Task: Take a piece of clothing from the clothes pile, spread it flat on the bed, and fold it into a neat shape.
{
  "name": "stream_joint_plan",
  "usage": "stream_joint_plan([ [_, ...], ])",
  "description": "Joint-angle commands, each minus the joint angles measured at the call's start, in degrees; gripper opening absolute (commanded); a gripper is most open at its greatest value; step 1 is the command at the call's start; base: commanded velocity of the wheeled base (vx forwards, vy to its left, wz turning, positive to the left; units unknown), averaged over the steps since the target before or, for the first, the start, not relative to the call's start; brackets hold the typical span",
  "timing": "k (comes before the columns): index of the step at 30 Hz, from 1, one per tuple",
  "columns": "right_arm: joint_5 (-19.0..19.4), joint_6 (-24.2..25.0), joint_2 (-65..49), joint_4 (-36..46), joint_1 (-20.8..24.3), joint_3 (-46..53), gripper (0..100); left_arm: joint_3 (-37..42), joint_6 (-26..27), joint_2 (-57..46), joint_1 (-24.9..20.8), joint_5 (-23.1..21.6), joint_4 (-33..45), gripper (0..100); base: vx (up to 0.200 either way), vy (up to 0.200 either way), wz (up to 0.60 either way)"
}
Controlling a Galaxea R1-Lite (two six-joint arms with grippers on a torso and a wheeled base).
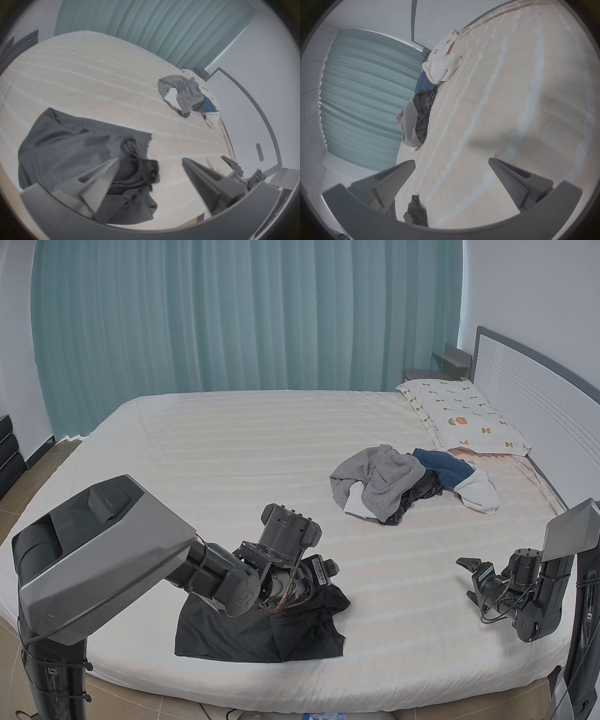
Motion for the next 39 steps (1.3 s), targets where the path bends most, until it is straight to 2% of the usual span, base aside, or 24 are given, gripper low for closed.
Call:
stream_joint_plan([
  [1,0.04,-0.57,0.08,-0.49,-0.05,0.09,100,0.77,-0.46,-0.31,0.41,0.21,-0.08,100,0.0,0.0,0.0],
  [9,0.04,-0.66,0.17,-0.49,0.04,0.17,100,10.62,-3.1,-6.02,5.77,-0.14,-1.05,100,0.0,0.0,0.0],
  [12,0.04,-0.66,0.17,-0.49,0.04,0.17,100,15.36,-5.91,-8.48,7.09,-0.58,-3.15,100,0.0,0.0,0.0],
  [14,0.04,-0.66,0.17,-0.49,0.04,0.17,100,20.72,-8.64,-10.15,7.27,-1.19,-7.81,100,0.0,0.0,0.0],
  [18,-0.22,-0.74,0.44,-0.58,0.04,0.17,100,26.52,-10.39,-10.77,8.94,-1.9,-15.9,100,0.0,0.0,0.0],
  [21,-0.31,-0.74,0.44,-0.58,0.13,0.26,100,30.74,-14.17,-10.07,10.7,-4.18,-21.7,100,0.0,0.067,0.0],
  [22,-0.31,-0.74,0.44,-0.58,0.13,0.26,100,30.74,-14.17,-10.07,10.7,-4.18,-21.7,100,0.0,0.2,0.0],
  [23,-0.31,-0.74,0.52,-0.49,0.3,0.26,100,32.32,-15.49,-9.63,12.72,-6.47,-23.55,100,0.0,0.2,0.0],
  [25,-0.31,-0.74,0.52,-0.58,0.39,0.26,100,32.85,-15.93,-9.45,13.68,-7.61,-23.98,100,0.0,0.2,0.0],
  [27,-0.4,-0.92,0.52,-0.49,0.39,0.26,100,33.73,-17.43,-9.36,16.85,-10.77,-24.95,100,0.0,0.2,0.0],
  [32,-0.49,-1.53,0.52,-0.49,0.48,0.26,100,33.91,-17.43,-9.36,20.36,-11.13,-25.04,100,0.0,0.2,0.0],
  [36,-0.66,-1.8,-0.27,-0.49,0.74,0.53,100,34.43,-17.34,-9.28,20.8,-11.04,-25.13,100,0.0,0.2,0.0],
  [39,-1.28,-1.97,-1.15,-0.58,3.03,1.32,100,34.61,-17.34,-9.36,20.72,-11.04,-25.13,100,0.0,0.2,0.0],
])
